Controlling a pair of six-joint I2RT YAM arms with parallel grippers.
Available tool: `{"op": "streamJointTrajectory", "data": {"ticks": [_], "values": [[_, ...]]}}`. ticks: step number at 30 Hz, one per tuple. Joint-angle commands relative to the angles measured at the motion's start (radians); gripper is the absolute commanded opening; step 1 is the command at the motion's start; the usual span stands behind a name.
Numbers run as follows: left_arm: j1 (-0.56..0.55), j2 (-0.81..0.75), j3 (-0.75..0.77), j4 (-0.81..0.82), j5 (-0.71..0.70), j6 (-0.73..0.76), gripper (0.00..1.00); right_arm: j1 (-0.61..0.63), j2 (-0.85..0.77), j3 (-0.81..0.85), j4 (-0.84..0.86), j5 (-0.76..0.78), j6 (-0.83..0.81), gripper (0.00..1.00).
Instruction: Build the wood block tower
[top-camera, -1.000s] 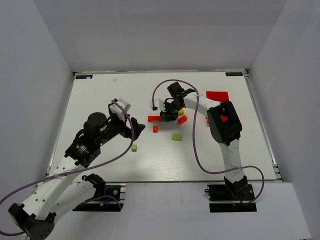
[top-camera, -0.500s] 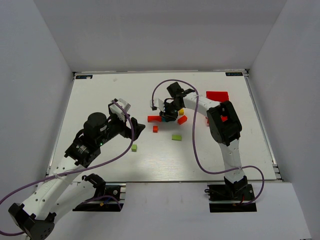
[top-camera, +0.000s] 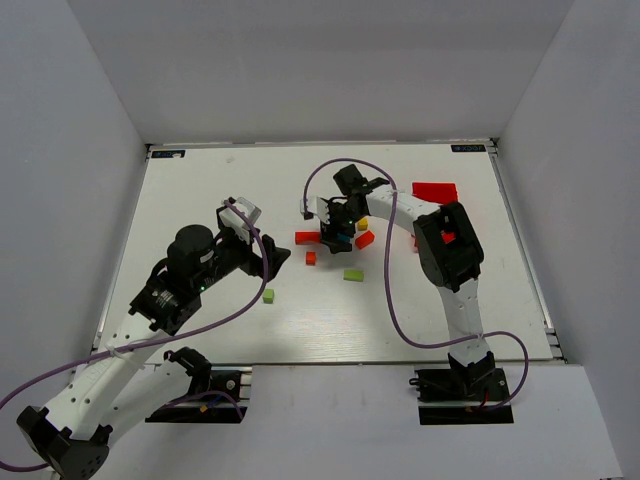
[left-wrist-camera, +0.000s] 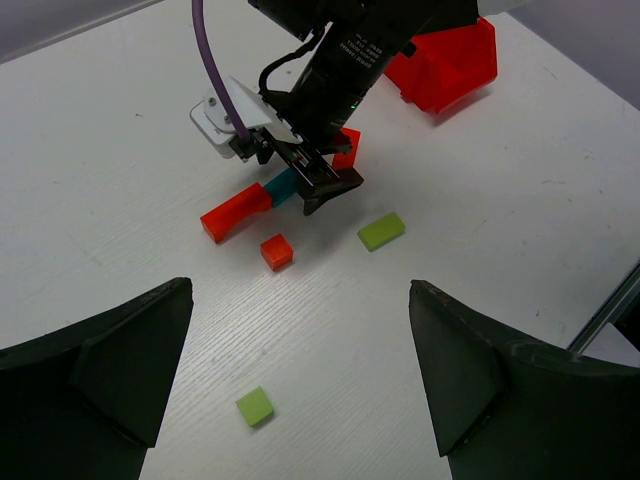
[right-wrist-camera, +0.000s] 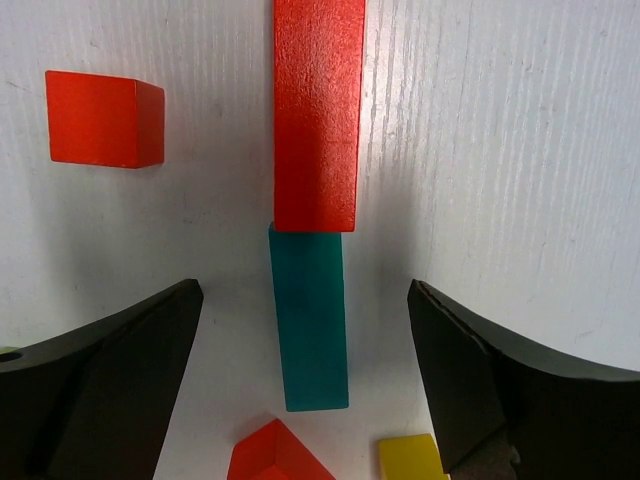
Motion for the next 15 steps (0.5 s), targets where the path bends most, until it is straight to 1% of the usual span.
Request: {"op": "streamJointTrajectory", "data": {"ticks": [1, 8, 15], "values": [[0.005, -0.005, -0.002, 0.003, 0.016, 0.001, 0.99, 0.010, 0.034, -0.013, -0.065, 0.024, -0.002, 0.90], [0.005, -0.005, -0.002, 0.003, 0.016, 0.001, 0.99, 0.011, -0.003, -0.010, -0.067, 0.018, 0.005, 0.90], [0.005, -0.005, -0.002, 0.003, 0.006, 0.001, 0.99, 0.010, -0.159, -0.010, -0.086, -0.010, 0.011, 0.90]]}}
